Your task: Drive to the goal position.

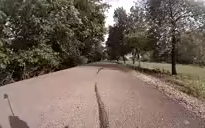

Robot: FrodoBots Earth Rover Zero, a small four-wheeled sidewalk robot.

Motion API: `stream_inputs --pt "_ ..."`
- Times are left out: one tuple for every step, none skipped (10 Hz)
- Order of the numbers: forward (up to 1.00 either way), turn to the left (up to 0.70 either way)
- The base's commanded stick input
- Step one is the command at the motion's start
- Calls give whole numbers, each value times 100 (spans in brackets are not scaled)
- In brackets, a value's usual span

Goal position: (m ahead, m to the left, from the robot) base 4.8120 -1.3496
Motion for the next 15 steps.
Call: stream_inputs --pt "0 0" --pt "59 29" --pt "70 35" --pt "70 35" --pt "70 11" --pt "70 0" --pt "70 0" --pt "70 0" --pt "70 0" --pt "70 0" --pt "70 0" --pt "70 0" --pt "70 0" --pt "70 0" --pt "70 0"
